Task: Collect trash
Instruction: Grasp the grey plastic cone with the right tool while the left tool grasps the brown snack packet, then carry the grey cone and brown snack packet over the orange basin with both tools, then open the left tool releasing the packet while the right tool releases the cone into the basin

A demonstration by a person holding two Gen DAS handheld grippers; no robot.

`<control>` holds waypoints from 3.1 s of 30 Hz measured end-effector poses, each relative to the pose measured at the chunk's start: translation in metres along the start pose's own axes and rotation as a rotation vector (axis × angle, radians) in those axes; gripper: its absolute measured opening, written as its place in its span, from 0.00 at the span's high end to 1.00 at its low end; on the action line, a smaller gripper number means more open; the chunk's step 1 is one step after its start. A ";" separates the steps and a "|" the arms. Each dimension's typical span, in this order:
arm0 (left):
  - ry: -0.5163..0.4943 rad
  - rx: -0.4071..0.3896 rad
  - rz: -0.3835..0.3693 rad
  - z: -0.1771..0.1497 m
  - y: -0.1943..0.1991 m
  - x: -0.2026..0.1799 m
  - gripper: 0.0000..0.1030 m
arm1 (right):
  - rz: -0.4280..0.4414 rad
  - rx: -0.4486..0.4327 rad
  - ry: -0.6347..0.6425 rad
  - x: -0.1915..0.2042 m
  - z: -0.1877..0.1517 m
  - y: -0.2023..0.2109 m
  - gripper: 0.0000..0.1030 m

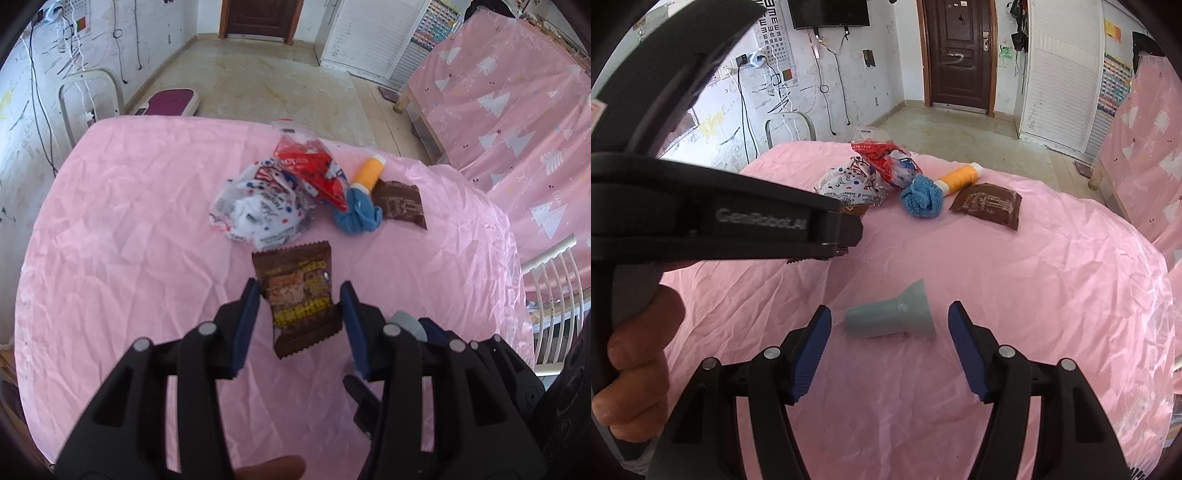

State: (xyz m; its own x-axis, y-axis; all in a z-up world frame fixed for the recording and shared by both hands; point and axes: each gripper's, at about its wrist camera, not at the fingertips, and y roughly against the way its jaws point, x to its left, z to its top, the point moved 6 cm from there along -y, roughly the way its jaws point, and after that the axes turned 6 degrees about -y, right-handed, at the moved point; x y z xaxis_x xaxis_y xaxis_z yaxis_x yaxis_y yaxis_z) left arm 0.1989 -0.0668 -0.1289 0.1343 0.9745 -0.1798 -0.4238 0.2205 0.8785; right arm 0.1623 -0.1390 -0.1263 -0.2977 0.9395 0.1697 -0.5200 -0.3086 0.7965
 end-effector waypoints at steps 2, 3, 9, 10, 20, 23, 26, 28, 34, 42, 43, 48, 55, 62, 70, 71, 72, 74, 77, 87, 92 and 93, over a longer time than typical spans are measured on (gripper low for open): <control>-0.001 -0.003 -0.001 -0.001 0.001 0.001 0.58 | -0.005 0.002 -0.005 0.000 0.000 -0.003 0.46; -0.002 -0.004 -0.001 -0.001 0.001 0.000 0.58 | -0.009 0.003 -0.008 -0.001 0.000 -0.004 0.46; -0.004 -0.008 -0.001 -0.002 0.005 -0.001 0.58 | -0.016 0.000 -0.003 -0.001 -0.001 -0.007 0.62; -0.005 -0.010 0.001 -0.003 0.006 -0.002 0.58 | -0.017 -0.007 -0.002 -0.001 -0.001 -0.005 0.62; -0.027 -0.033 0.022 -0.004 0.018 -0.017 0.58 | -0.019 -0.076 -0.059 -0.021 -0.001 0.025 0.62; -0.043 -0.043 0.032 -0.004 0.023 -0.026 0.58 | -0.022 -0.099 -0.073 -0.029 -0.002 0.035 0.62; -0.060 -0.053 0.040 -0.004 0.027 -0.037 0.58 | -0.027 -0.125 -0.091 -0.039 -0.004 0.050 0.62; -0.072 -0.058 0.045 -0.005 0.030 -0.045 0.58 | -0.030 -0.145 -0.107 -0.048 -0.006 0.060 0.62; -0.120 -0.068 0.067 -0.009 0.034 -0.072 0.58 | -0.043 -0.202 -0.156 -0.072 -0.010 0.087 0.61; -0.188 -0.079 0.087 -0.014 0.038 -0.111 0.58 | -0.072 -0.278 -0.240 -0.117 -0.018 0.126 0.61; -0.200 -0.081 0.087 -0.015 0.038 -0.118 0.58 | -0.078 -0.287 -0.250 -0.124 -0.021 0.132 0.61; -0.254 -0.082 0.089 -0.020 0.038 -0.147 0.58 | -0.105 -0.322 -0.295 -0.156 -0.036 0.155 0.61; -0.336 -0.073 0.094 -0.030 0.030 -0.195 0.58 | -0.146 -0.358 -0.364 -0.201 -0.061 0.180 0.61; -0.418 -0.063 0.098 -0.042 0.021 -0.242 0.58 | -0.178 -0.388 -0.442 -0.244 -0.090 0.201 0.61; -0.494 -0.050 0.040 -0.053 0.015 -0.292 0.58 | -0.221 -0.410 -0.498 -0.283 -0.118 0.217 0.61; -0.501 -0.047 0.018 -0.055 0.015 -0.300 0.58 | -0.222 -0.411 -0.503 -0.287 -0.120 0.218 0.61; -0.507 -0.046 -0.004 -0.057 0.015 -0.306 0.58 | -0.223 -0.412 -0.509 -0.291 -0.123 0.219 0.61; -0.522 -0.049 -0.061 -0.060 0.015 -0.320 0.58 | -0.227 -0.412 -0.518 -0.296 -0.128 0.219 0.61; -0.535 -0.061 -0.118 -0.062 0.014 -0.336 0.58 | -0.226 -0.411 -0.531 -0.304 -0.134 0.219 0.61; -0.603 -0.067 -0.189 -0.073 0.008 -0.382 0.58 | -0.240 -0.414 -0.570 -0.326 -0.154 0.223 0.61; -0.630 -0.060 -0.197 -0.076 0.004 -0.398 0.54 | -0.252 -0.415 -0.581 -0.332 -0.162 0.225 0.61; -0.632 -0.061 -0.201 -0.075 0.004 -0.400 0.54 | -0.255 -0.415 -0.584 -0.333 -0.163 0.225 0.61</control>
State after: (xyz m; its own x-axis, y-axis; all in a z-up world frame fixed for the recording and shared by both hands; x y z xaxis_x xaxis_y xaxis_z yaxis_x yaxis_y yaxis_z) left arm 0.0763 -0.4525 -0.0869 0.7076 0.7061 -0.0268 -0.3834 0.4155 0.8249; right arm 0.0138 -0.5459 -0.0984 0.2839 0.8797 0.3816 -0.8090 0.0061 0.5878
